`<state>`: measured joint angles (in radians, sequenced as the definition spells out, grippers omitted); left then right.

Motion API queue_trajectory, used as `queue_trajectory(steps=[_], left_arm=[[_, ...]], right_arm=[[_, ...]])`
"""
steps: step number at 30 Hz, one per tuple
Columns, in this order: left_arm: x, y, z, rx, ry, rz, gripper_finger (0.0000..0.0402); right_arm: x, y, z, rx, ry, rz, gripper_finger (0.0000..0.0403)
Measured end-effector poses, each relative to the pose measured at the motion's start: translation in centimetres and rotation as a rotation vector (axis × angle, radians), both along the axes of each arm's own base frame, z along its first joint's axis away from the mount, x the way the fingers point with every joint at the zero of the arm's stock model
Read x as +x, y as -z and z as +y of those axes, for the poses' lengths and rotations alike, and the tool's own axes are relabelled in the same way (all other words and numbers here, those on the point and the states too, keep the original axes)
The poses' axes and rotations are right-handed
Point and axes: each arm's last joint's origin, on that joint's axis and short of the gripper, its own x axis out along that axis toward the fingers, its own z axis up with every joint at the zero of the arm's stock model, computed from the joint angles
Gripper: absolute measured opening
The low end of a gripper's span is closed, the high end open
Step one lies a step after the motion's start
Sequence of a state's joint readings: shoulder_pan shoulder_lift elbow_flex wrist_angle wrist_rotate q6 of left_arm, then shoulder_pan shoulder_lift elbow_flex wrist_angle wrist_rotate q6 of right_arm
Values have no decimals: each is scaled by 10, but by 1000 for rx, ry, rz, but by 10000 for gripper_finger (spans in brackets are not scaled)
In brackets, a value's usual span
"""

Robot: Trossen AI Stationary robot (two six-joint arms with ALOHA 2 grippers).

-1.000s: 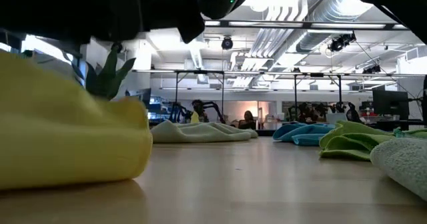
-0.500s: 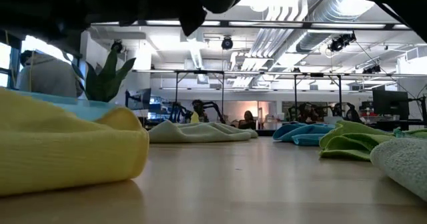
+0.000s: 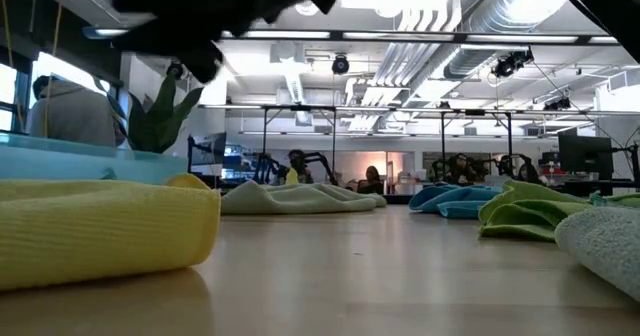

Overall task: Fold microfiber towels
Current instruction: Fold the yellow microfiber towel

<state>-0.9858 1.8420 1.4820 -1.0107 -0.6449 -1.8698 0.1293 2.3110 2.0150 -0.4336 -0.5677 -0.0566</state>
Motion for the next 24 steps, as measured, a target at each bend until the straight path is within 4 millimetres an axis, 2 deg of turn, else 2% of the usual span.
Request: queue_trajectory(steps=[6, 11, 15, 18, 21, 24], left_arm=[[-3, 22, 4, -64, -97, 6, 0], [-6, 36, 3, -115, -151, -1, 0], [-10, 38, -1, -120, -163, -23, 0], [-14, 38, -4, -139, -168, -34, 0], [-18, 38, -7, -155, -175, -41, 0], [-19, 38, -8, -160, -179, -49, 0]], right_arm=[[-17, 22, 9, -35, -60, 227, 158], [-15, 36, 15, -44, -83, 254, 158], [-12, 57, 7, -40, -34, 328, 158], [-13, 65, -2, -33, -5, 397, 158], [-20, 62, -8, -59, -25, 443, 158], [-32, 42, -15, -85, -67, 462, 158]])
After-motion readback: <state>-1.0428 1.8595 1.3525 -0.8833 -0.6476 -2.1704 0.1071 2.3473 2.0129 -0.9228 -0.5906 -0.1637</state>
